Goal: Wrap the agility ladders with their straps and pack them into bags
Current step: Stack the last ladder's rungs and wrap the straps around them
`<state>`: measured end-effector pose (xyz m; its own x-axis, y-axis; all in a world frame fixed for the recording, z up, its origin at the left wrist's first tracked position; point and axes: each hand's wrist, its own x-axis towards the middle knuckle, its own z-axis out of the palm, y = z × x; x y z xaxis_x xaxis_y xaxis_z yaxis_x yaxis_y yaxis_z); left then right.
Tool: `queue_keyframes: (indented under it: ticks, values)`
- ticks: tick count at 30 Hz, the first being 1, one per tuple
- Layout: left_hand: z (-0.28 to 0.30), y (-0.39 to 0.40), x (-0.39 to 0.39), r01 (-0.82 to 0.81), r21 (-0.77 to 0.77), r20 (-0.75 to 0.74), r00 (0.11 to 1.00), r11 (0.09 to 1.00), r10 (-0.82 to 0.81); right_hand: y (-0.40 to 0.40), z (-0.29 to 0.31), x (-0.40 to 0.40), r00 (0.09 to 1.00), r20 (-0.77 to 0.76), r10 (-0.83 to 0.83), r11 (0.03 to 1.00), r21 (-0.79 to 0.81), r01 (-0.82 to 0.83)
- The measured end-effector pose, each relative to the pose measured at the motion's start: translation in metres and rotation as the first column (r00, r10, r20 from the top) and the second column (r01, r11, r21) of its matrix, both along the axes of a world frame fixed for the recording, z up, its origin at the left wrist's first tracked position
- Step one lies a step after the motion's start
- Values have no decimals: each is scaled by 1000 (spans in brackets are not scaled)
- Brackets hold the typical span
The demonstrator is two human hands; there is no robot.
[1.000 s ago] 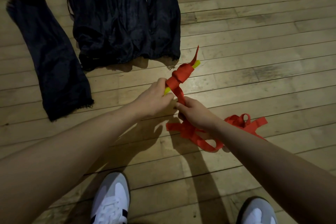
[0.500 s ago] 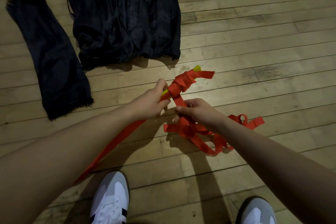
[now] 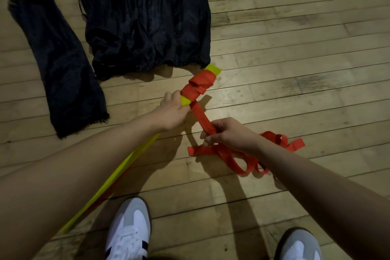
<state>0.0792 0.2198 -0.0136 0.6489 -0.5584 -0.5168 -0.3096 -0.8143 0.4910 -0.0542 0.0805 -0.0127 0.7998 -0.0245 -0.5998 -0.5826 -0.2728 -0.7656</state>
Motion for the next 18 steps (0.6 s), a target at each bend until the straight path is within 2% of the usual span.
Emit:
queue_keyframes:
  ticks: [2,4,7,10,13,16,18]
  values:
    - [-2,3,-1,23,-8,59,998,1000,-23,2,1,0,999,2,-33,999,21,33]
    - [-1,7,-1,40,-79,169,985,996,-26,4,3,-1,996,4,-88,995,44,88]
    - [1,11,-3,155,-169,296,950,973,-100,2,4,-2,986,18,-169,978,131,165]
    - [3,10,-11,119,-258,146,986,959,-83,-1,8,2,985,-5,-172,968,186,170]
    - [1,6,-20,24,-227,-24,999,974,-30,-5,8,7,982,-59,-178,952,241,187]
    - [-1,1,-26,28,-162,-19,999,986,-32,-8,6,10,977,-118,-175,947,249,200]
    - [-2,-2,-27,42,-144,-39,998,989,-48,-8,3,10,966,-155,-206,914,321,247]
